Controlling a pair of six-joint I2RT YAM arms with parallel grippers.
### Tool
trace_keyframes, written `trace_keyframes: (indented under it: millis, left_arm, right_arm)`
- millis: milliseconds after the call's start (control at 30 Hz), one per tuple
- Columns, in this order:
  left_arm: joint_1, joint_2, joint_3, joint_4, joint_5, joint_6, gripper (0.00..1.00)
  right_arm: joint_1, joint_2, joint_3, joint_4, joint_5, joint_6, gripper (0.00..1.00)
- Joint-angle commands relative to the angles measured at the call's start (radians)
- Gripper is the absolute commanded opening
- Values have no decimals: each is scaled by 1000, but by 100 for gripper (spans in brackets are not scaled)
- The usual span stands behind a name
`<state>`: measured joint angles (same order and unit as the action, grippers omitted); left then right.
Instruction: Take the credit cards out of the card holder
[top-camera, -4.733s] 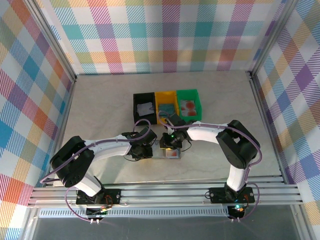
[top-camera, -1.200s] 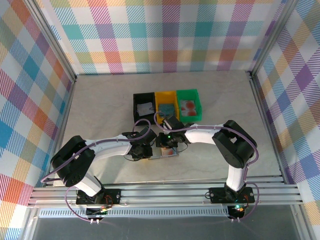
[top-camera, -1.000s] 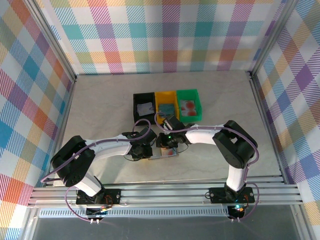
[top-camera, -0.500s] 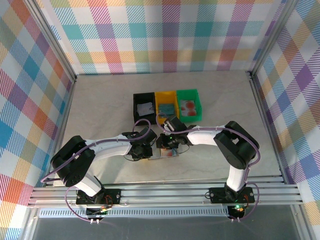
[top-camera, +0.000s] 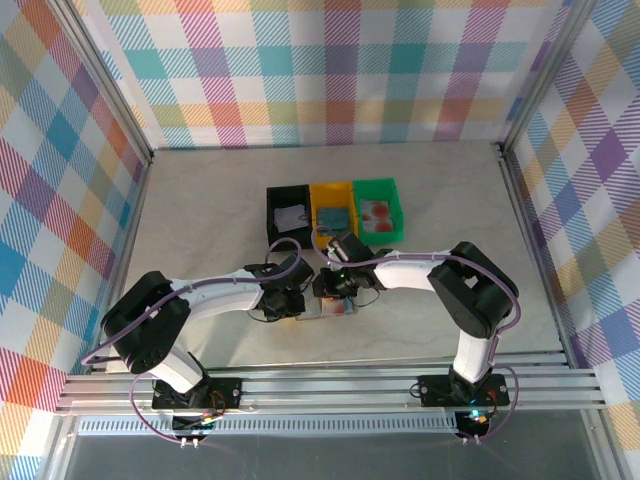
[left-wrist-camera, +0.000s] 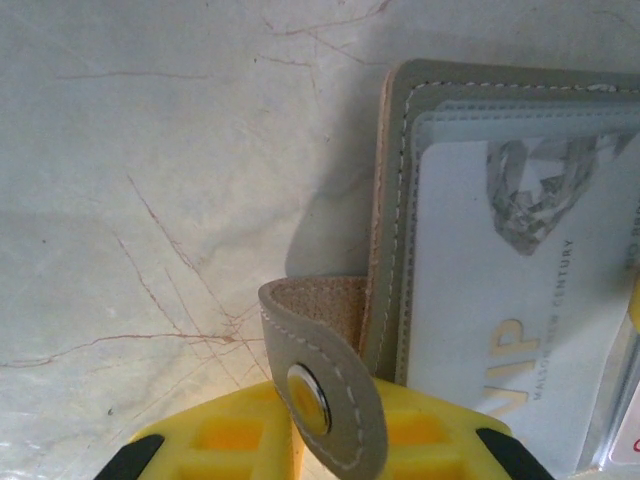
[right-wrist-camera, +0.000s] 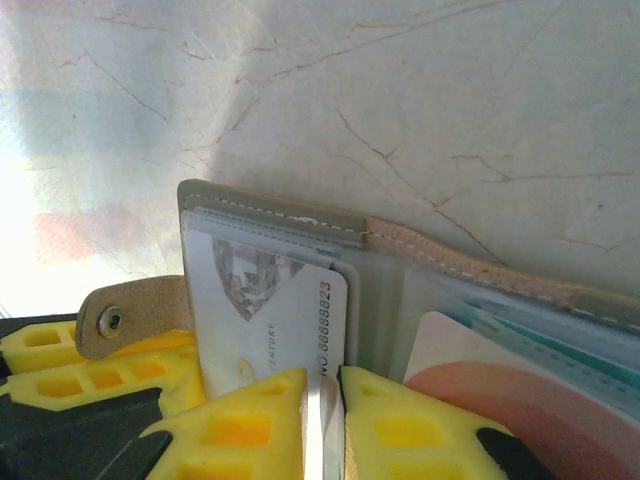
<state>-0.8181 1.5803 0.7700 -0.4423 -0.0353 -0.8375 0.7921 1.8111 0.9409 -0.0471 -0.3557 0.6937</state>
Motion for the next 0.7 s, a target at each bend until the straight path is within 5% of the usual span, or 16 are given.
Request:
trace_keyframes:
  millis: [0, 467, 667]
  left_arm:
    - [-33, 199, -107, 148, 113, 1, 16]
    - [-34, 202, -104, 146, 115, 3, 13]
    - [-34, 207, -100, 143, 115, 5, 11]
  right_arm:
    - [44, 29, 15, -76, -95, -28, 16]
    - [44, 70, -12, -23, -174, -16, 18]
    - [44, 57, -17, -23, -172, -14, 11]
